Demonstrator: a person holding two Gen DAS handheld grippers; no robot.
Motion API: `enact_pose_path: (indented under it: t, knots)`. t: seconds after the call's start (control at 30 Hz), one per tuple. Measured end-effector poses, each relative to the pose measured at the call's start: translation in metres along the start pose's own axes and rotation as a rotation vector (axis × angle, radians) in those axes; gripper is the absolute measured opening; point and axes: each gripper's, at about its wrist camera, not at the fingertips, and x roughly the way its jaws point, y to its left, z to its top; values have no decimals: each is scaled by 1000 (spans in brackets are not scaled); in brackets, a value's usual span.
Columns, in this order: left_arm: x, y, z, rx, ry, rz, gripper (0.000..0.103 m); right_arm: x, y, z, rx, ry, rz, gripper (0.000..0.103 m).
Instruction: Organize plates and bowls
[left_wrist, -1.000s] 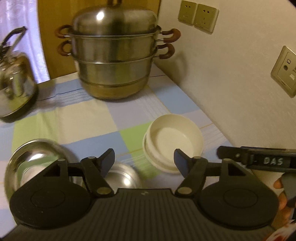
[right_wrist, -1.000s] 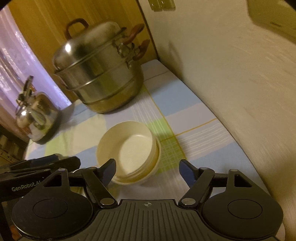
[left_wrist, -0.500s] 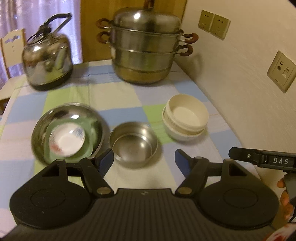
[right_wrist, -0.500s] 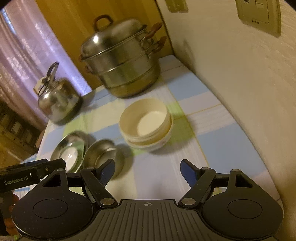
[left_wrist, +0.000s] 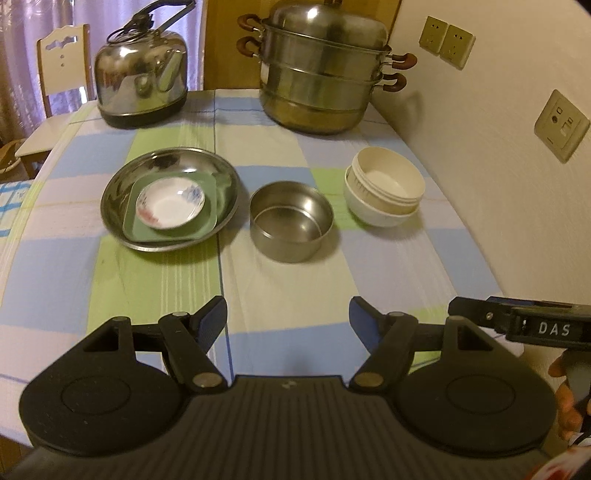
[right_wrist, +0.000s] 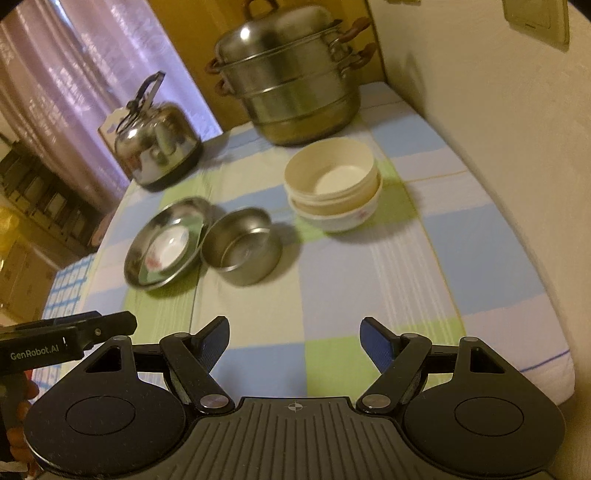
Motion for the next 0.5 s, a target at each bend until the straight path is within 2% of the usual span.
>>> enact_pose_path:
  t: [0.5]
  knots:
    - [-20, 9, -37, -51, 18, 44, 71, 2, 14, -38, -54, 78, 23, 78]
